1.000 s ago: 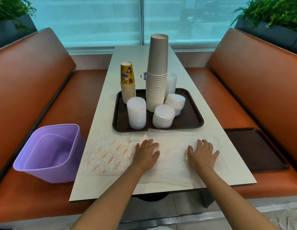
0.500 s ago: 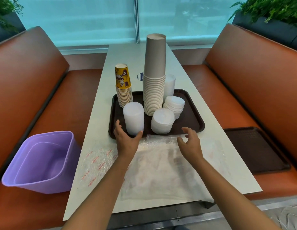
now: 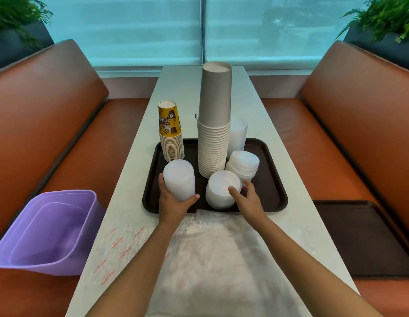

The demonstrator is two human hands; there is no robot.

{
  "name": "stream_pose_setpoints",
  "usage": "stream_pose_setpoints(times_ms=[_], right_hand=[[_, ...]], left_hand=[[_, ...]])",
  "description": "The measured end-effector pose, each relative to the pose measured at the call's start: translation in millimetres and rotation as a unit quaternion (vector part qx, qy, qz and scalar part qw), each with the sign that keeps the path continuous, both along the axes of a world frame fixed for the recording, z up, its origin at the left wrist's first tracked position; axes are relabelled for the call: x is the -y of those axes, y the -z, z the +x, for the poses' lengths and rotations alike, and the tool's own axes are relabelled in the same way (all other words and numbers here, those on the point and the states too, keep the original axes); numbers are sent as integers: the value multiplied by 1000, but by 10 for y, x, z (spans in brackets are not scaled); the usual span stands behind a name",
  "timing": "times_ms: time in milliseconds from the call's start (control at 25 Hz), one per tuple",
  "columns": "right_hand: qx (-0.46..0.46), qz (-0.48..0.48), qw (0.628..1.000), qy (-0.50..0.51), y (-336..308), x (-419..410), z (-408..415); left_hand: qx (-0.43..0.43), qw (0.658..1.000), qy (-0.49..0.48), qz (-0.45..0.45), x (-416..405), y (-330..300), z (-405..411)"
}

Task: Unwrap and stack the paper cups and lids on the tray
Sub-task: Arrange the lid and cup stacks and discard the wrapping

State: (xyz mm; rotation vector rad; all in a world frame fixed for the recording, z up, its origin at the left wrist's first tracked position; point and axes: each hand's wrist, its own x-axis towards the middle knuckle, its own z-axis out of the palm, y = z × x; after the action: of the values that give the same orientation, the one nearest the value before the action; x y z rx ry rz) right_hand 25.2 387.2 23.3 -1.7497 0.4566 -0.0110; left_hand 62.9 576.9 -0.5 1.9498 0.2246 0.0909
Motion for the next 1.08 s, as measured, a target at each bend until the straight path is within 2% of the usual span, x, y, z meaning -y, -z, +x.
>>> stream_pose_setpoints(times_ms=[160, 520, 600, 640, 720, 800, 920, 1000, 1080], right_hand=[[5, 37, 999, -19, 48, 7, 105], [11, 25, 999, -37, 198, 36, 232], [27, -49, 998, -28, 219, 19, 222], [38, -128, 991, -29, 208, 2, 197], [123, -321, 938, -55, 153, -30, 181], [198, -445, 867, -110, 109, -66, 243], [108, -512, 814, -251, 24, -109, 411], [74, -543, 789, -278, 47, -148, 469], [66, -556, 781, -275, 79, -195, 473]], left_hand=[[-15, 1000, -25, -9, 16, 26, 93], [-24, 997, -66, 15, -30, -4, 127], [-27, 997, -73, 24, -61, -16, 123], [-29, 996, -74, 29, -76, -19, 128], [-38, 995, -80, 41, -98, -6, 128], [-44, 994, -87, 51, -104, 8, 110], [-45, 992, -94, 66, -112, 41, 112], [-46, 991, -96, 85, -126, 64, 112], [-48, 987, -97, 118, -170, 76, 105]])
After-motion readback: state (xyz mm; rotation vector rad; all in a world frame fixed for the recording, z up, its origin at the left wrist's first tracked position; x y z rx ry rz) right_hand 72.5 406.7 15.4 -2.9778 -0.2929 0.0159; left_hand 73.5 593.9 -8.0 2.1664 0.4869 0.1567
